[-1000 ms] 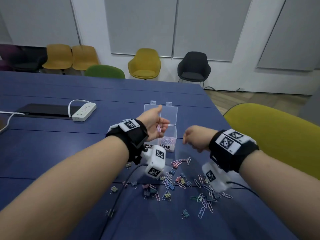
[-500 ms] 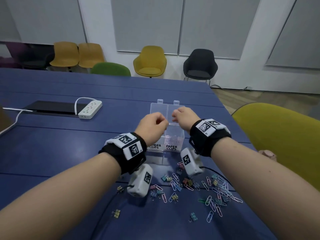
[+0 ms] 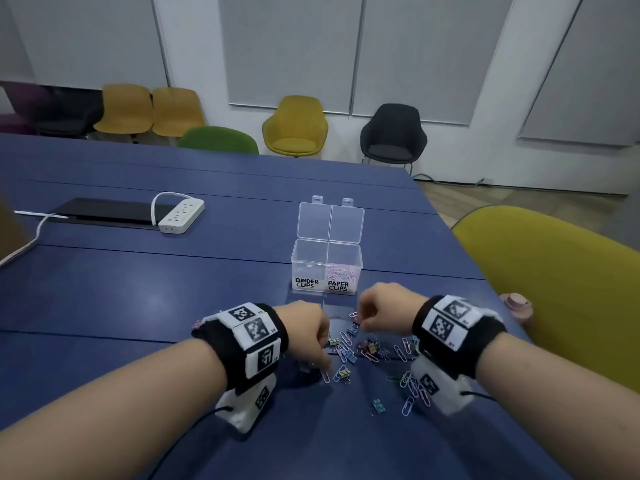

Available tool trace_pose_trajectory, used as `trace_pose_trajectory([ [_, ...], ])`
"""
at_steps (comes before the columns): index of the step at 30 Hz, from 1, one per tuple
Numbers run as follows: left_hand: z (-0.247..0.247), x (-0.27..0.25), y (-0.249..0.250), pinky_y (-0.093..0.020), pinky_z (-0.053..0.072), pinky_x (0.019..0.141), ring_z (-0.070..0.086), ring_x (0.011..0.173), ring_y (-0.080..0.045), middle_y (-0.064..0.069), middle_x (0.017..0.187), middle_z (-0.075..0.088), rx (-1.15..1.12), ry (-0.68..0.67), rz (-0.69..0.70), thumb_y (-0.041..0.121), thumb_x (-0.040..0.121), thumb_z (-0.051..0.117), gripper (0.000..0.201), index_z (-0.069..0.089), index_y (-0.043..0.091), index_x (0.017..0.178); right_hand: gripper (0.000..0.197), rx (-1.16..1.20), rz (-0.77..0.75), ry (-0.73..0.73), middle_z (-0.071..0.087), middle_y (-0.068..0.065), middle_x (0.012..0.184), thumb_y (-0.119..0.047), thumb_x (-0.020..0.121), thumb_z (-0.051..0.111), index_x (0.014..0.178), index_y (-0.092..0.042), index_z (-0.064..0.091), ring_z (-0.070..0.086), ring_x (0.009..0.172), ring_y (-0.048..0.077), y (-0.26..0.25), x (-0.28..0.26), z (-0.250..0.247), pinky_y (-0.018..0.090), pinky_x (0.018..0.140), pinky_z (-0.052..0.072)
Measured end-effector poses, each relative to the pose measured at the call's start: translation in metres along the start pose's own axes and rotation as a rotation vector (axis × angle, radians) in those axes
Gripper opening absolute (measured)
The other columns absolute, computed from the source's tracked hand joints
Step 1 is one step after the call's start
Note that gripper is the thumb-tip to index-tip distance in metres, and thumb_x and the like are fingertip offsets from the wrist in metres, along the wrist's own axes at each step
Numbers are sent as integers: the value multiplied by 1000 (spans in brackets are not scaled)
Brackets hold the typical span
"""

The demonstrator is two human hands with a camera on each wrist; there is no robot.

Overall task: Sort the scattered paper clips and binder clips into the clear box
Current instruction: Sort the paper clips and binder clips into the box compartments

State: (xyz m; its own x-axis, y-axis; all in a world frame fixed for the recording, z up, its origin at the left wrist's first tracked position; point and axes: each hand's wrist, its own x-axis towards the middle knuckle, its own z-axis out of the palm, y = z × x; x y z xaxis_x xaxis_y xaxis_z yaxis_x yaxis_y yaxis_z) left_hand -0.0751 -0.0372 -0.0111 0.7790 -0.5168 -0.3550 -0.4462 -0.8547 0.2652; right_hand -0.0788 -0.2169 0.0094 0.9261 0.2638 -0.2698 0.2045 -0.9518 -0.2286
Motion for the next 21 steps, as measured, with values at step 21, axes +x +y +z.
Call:
trace_pose_trajectory([
  [21, 23, -5, 23, -40, 56, 80, 65, 88, -27, -7, 95, 70, 109, 80, 93, 18, 75, 71, 17, 66, 15, 91, 19, -236, 76, -46, 69, 17, 103, -10, 83, 59, 100, -3, 65, 61, 83, 32, -36, 11, 37, 33, 69, 47],
])
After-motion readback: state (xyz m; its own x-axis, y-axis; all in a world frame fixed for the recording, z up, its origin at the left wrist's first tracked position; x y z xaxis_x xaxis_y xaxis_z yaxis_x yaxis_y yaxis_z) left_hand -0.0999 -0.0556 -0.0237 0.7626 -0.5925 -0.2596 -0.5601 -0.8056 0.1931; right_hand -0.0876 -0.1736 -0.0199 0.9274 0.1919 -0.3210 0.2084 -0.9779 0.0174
